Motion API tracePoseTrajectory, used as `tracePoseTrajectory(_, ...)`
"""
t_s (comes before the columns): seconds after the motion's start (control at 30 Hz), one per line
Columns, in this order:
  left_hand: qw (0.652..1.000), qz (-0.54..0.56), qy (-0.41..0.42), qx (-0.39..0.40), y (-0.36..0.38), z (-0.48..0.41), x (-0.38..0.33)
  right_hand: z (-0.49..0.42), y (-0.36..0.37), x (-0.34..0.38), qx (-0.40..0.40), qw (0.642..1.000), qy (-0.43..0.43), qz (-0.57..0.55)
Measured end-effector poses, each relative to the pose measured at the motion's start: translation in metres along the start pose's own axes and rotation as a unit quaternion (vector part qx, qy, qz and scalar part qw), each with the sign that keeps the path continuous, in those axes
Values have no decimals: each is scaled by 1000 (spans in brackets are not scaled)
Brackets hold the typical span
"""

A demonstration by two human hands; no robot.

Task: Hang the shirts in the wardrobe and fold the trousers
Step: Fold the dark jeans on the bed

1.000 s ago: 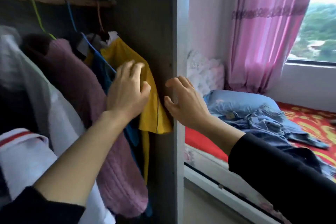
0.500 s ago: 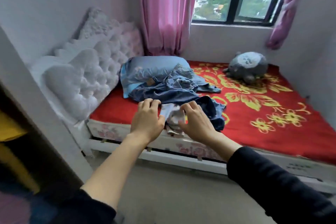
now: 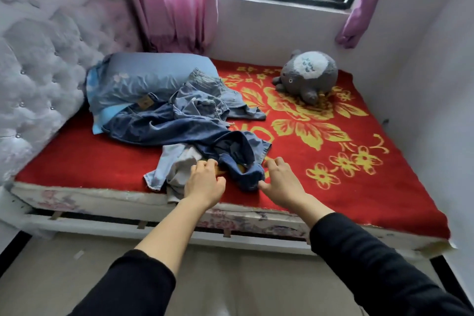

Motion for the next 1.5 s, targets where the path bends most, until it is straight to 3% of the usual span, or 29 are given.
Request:
tracePoseTrajectory(0.37,992,0,-105,66,40,-204,75,-215,81,21,100,994,-13,37)
tracePoseTrajectory(0.6,970,22,-207,124,82,-340,186,-374,172,50,200,976,-22,85)
tracePoseTrajectory(0.77,935,93,-324,114,114,-406,268,-466,237,69,228,964,-78,113)
tracePoseTrajectory(0.93,859,218,-461,42,149,-448,341,-544,300,103,206,949,-187,147)
tracePoseTrajectory(1.1,786,313,-533,-27,175,-480,401,-593,361,141,199,927,-264,179)
tracePoseTrajectory(1.23,687,482,-539,-67,195,-498,435,-610,394,150,225,906,-290,210)
tracePoseTrajectory(1.33,666,497,-552,-68,194,-499,445,-601,395,157,236,926,-293,-6)
tracePoseTrajectory(1.43,645,491,-575,-108,181,-490,447,-579,380,157,323,910,-121,-230)
tracePoseTrajectory(1.5,603,530,-580,-136,176,-485,446,-563,365,155,355,893,-67,-268)
Point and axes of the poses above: each hand's wrist, its own z-axis away from the middle knuckle, its own y-axis out of the palm, x = y × z, the point moved 5 cm from there along -z, towards the middle knuckle, and after that the axes turned 9 degrees about -z, right-handed, at the moved point
